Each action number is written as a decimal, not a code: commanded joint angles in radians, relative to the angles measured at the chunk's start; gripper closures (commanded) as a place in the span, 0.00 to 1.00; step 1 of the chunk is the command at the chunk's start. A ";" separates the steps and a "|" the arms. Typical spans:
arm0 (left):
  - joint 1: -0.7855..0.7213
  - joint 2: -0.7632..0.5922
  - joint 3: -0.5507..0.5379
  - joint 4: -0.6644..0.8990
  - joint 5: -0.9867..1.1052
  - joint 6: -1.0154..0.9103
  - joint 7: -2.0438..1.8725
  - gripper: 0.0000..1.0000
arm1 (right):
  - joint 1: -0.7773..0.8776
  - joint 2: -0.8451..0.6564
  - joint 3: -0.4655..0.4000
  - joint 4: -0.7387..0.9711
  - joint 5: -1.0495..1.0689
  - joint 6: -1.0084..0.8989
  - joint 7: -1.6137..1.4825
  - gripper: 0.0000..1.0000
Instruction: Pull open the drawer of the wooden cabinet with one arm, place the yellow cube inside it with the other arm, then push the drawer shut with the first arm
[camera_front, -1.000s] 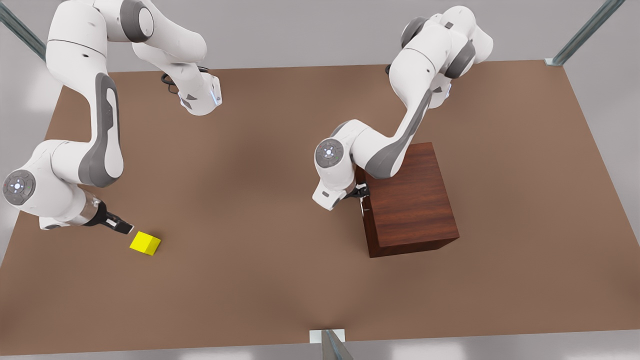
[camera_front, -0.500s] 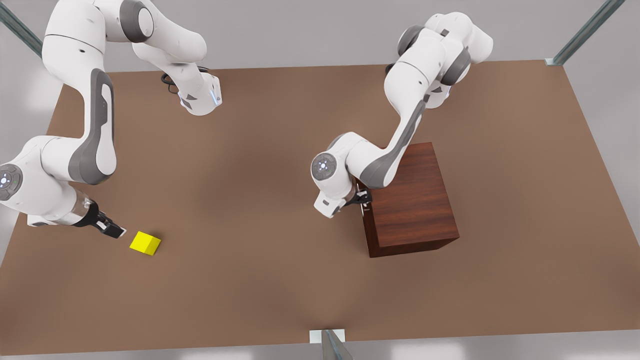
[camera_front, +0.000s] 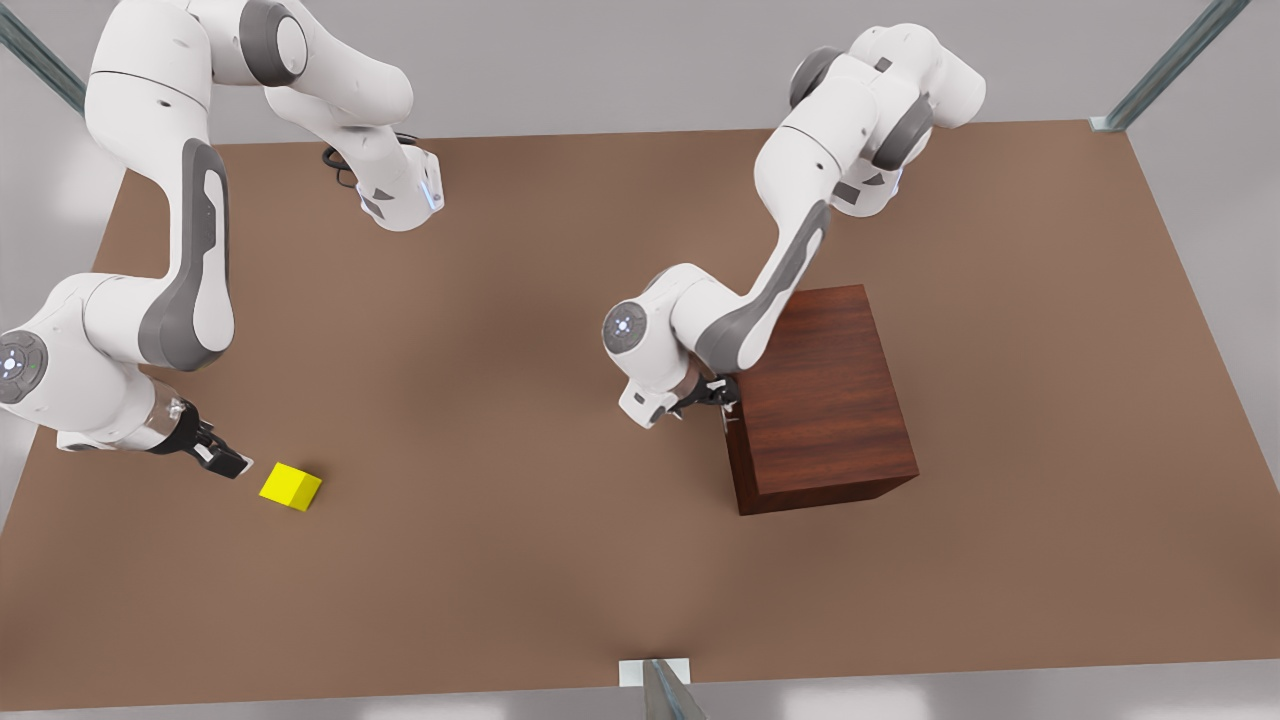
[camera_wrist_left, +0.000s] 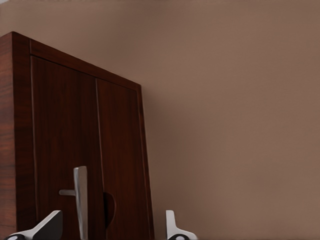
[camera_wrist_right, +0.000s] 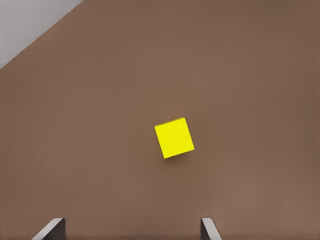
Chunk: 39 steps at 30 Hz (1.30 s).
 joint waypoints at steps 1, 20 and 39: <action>-0.001 -0.002 -0.001 -0.003 0.016 0.016 -0.002 0.00 | 0.000 -0.001 0.000 0.000 0.000 0.000 0.032 0.00; 0.019 0.003 0.001 -0.017 -0.075 0.117 -0.095 0.00 | 0.002 0.000 0.000 0.000 0.000 0.000 0.032 0.00; -0.027 0.026 -0.002 0.012 -0.064 0.170 -0.176 0.00 | 0.002 0.002 0.000 0.000 -0.001 0.000 0.032 0.00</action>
